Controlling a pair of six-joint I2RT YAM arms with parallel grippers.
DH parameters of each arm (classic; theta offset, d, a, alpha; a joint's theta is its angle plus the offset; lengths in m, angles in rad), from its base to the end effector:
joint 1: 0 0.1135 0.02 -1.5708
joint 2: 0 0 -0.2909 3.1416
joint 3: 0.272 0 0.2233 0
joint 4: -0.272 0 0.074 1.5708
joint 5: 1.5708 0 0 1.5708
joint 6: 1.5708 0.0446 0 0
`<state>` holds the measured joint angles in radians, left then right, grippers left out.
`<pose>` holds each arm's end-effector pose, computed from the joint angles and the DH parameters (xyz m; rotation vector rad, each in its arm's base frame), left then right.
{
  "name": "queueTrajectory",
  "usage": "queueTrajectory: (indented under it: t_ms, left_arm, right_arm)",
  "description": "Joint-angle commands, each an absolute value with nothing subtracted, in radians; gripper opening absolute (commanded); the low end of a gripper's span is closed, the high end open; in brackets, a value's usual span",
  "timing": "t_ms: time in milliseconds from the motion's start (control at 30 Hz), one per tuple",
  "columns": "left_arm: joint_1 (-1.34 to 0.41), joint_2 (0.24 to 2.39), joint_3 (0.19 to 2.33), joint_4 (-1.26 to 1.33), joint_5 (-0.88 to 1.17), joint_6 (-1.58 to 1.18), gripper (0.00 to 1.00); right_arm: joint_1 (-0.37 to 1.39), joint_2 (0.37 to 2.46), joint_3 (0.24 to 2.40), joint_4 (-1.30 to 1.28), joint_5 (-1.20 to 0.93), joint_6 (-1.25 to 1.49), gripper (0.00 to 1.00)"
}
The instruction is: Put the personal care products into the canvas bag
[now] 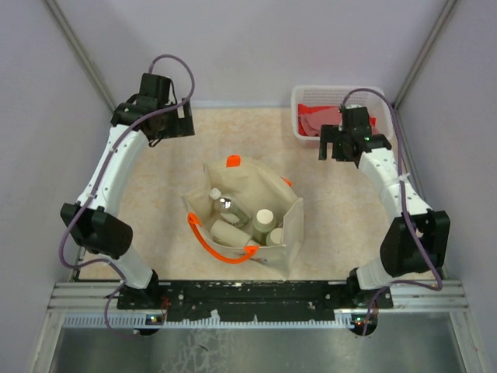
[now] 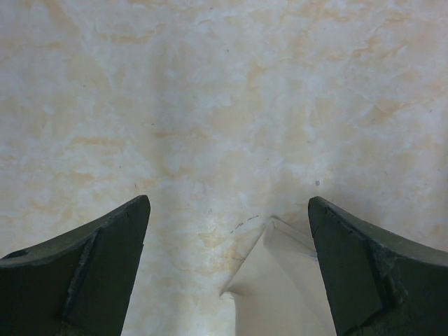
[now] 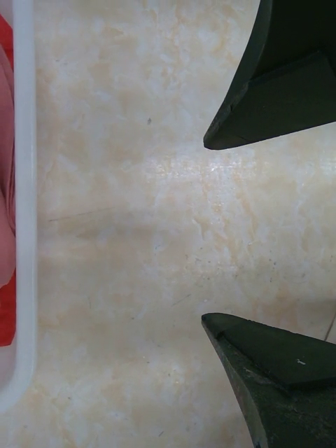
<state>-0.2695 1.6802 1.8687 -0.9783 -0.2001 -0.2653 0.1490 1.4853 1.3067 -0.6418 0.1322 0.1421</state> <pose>0.3249 -0.0806 0.4183 -0.0917 2.3390 -0.0280 0.2957 0.0384 0.3377 0.0539 2.3814 -0.0199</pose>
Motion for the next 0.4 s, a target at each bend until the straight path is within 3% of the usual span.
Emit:
queueTrajectory:
  t_ms: [0, 367]
  left_arm:
    - [-0.268, 1.662, 1.809, -0.893, -0.198, -0.221, 1.00]
    - [-0.263, 1.671, 1.797, -0.856, -0.170, -0.193, 1.00]
  right_arm:
    - [0.124, 1.434, 1.326, -0.567, 0.162, 0.125, 0.99]
    - [0.101, 1.478, 1.353, -0.560, 0.161, 0.099, 0.99]
